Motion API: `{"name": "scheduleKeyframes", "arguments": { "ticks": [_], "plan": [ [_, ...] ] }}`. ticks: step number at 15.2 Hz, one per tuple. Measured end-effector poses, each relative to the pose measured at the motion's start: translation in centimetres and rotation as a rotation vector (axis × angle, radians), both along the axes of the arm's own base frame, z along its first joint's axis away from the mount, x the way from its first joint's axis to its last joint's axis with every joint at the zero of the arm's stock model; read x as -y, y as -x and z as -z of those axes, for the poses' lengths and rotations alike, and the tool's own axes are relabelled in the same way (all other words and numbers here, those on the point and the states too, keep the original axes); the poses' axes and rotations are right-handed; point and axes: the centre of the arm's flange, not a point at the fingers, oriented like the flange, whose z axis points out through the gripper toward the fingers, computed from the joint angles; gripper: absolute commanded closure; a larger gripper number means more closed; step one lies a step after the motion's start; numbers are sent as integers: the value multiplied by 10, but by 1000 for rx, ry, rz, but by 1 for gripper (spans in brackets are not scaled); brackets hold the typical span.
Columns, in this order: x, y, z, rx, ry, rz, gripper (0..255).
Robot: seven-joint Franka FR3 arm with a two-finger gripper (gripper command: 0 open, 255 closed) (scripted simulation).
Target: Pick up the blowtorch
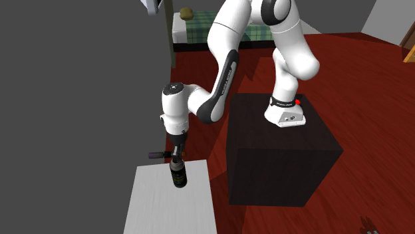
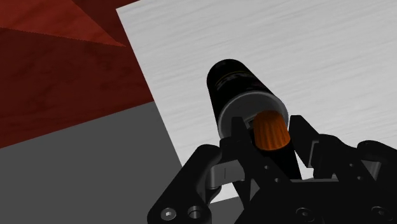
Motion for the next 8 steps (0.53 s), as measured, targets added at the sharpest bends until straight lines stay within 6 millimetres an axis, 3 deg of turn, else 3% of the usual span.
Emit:
{"name": "scheduleKeyframes", "arguments": {
  "ticks": [4, 8],
  "plan": [
    [-1, 0, -1, -2, 1, 0, 255],
    [0, 1, -19, -3, 1, 0, 255]
  ]
}}
